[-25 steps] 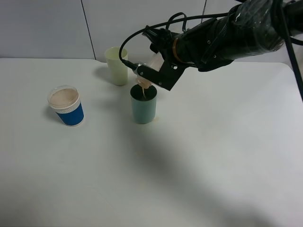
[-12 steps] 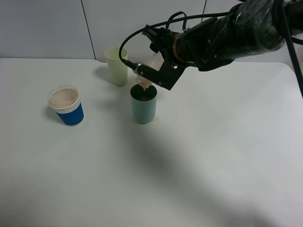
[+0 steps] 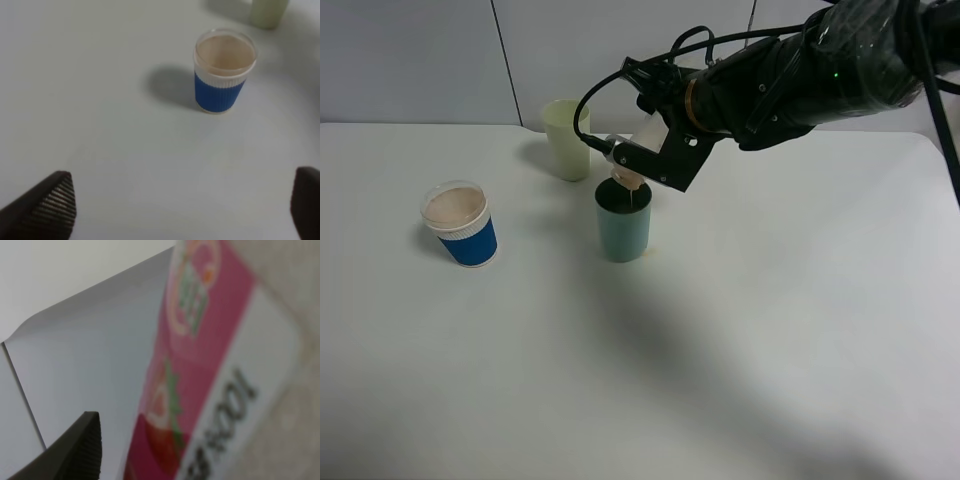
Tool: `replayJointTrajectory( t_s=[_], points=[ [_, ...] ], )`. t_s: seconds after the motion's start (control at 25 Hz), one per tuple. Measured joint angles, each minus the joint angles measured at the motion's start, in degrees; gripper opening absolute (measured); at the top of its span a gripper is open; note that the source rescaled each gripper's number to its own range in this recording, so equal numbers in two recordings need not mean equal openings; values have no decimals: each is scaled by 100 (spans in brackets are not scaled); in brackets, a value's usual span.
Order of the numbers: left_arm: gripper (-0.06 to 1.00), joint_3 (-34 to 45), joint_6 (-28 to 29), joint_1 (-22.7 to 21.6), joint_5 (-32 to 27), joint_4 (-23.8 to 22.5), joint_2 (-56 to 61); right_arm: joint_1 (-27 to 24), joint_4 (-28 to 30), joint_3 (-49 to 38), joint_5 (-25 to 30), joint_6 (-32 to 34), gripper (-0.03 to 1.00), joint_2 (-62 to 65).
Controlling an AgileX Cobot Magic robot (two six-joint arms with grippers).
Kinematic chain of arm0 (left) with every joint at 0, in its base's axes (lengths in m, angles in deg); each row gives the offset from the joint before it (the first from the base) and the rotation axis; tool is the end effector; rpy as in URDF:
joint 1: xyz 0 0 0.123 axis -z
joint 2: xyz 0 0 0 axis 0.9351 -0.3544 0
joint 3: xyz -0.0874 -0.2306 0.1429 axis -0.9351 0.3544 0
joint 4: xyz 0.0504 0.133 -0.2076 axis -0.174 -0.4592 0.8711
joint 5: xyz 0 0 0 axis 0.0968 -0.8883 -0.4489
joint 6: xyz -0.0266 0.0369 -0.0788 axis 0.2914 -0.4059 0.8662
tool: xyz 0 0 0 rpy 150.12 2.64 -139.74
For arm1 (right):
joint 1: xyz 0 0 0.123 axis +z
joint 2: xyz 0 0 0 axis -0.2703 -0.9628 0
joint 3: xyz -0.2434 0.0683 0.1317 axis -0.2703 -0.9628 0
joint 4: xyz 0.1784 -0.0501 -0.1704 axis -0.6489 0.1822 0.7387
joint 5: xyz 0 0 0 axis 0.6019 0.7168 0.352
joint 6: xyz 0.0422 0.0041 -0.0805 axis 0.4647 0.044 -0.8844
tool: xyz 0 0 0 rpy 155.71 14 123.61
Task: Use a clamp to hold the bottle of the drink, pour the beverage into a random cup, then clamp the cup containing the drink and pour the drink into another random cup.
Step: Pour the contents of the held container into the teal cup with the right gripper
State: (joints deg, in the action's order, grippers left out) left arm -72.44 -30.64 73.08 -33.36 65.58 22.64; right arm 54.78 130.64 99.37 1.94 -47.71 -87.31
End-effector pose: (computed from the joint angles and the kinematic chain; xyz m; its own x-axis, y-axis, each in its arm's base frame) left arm -0.0066 0.0011 0.2801 -0.4373 0.0212 -0.8991 0.0564 0.9984 -0.0039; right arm 0.3373 0.2330 0.2085 0.5484 -0.3676 0.7511 -0.0107 -0.9012 -0.4333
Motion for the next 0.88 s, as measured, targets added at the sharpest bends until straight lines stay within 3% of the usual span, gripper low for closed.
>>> replayJointTrajectory(
  t_s=[0.88],
  points=[
    [57, 0, -5, 0, 0, 0, 0, 0, -5, 300, 40, -607, 1, 0]
  ],
)
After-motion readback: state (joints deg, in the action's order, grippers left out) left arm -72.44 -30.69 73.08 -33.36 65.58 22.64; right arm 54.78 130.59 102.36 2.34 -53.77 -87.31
